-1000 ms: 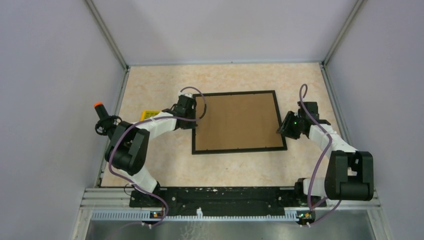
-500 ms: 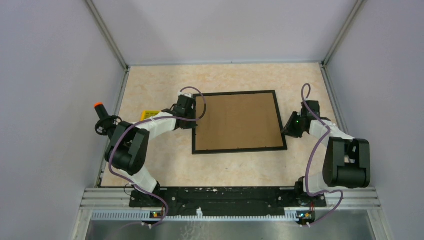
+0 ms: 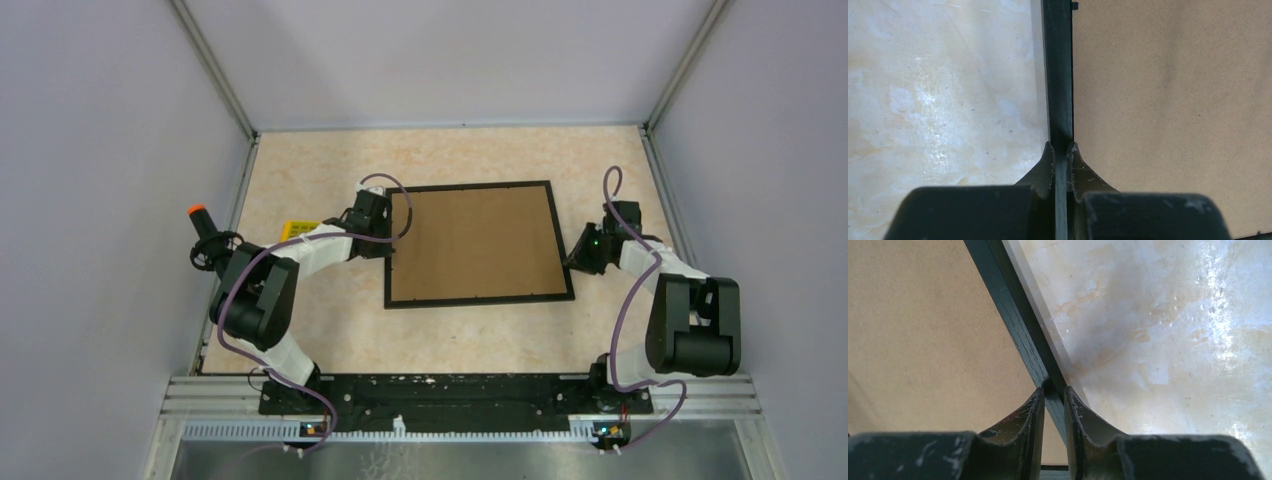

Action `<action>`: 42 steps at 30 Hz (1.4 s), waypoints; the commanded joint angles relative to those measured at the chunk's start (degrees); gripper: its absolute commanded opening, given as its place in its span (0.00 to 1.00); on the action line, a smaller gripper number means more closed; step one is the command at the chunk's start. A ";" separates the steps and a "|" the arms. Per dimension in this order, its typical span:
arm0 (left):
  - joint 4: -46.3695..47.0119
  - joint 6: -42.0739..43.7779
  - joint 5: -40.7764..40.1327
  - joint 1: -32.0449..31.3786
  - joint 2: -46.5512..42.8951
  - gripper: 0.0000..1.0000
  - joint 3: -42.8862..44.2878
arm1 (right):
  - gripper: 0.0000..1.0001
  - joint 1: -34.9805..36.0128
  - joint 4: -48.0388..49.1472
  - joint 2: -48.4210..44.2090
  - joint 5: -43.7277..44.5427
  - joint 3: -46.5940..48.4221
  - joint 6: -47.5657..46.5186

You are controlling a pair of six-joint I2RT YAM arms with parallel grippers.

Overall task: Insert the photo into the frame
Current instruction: Install the photo frame at the center of the board.

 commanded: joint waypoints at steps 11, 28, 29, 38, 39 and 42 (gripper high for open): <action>-0.95 -0.82 2.78 -0.22 2.96 0.00 -2.47 | 0.20 1.96 -0.15 -2.44 2.83 -3.02 0.27; -0.60 -0.64 3.11 -0.23 2.82 0.00 -2.61 | 0.20 2.79 -2.86 -0.43 3.11 1.02 -2.70; -0.57 -0.60 3.15 -0.23 2.76 0.00 -2.68 | 0.19 3.21 -2.69 0.18 2.88 1.14 -2.84; -0.36 -0.64 3.26 -0.23 2.69 0.00 -2.80 | 0.19 5.42 -4.22 3.08 2.59 2.72 -3.42; -0.38 -0.64 3.28 -0.23 2.73 0.00 -2.78 | 0.19 6.60 -4.53 3.33 2.71 2.87 -3.55; -0.36 -0.64 3.26 -0.20 2.74 0.00 -2.75 | 0.19 8.30 -5.44 6.27 3.87 3.91 -4.09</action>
